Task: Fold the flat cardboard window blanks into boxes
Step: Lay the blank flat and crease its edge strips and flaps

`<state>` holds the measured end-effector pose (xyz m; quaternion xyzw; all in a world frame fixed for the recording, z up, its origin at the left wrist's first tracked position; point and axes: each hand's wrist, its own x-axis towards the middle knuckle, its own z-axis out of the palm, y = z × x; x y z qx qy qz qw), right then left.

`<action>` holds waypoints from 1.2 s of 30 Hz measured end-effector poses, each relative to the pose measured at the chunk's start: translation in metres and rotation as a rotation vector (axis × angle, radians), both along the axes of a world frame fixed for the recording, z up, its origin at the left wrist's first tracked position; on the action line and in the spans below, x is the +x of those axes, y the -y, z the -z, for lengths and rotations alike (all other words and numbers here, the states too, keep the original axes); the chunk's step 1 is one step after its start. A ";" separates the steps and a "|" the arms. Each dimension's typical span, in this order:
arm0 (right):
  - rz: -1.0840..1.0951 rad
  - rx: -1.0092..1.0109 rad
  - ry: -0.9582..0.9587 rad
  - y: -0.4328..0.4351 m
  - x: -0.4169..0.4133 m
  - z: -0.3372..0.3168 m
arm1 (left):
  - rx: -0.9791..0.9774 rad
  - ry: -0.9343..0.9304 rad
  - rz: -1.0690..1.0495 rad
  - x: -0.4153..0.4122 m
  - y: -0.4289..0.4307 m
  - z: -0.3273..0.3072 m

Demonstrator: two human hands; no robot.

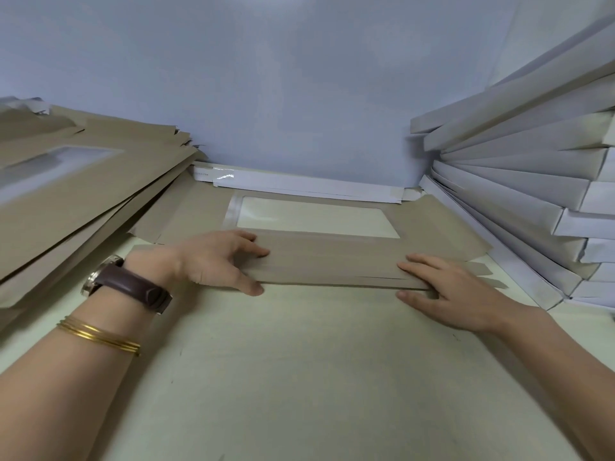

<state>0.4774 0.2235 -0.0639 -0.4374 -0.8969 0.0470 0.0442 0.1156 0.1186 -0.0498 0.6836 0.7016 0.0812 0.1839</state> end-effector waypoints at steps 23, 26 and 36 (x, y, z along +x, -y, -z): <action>0.100 -0.007 -0.077 -0.032 -0.032 -0.023 | 0.298 -0.103 -0.136 -0.002 -0.005 0.001; 0.125 0.024 -0.067 -0.031 -0.037 -0.018 | 0.365 -0.220 -0.126 -0.003 -0.009 0.008; -0.020 0.212 -0.032 -0.012 -0.076 0.008 | 0.402 -0.097 0.181 0.027 -0.016 0.026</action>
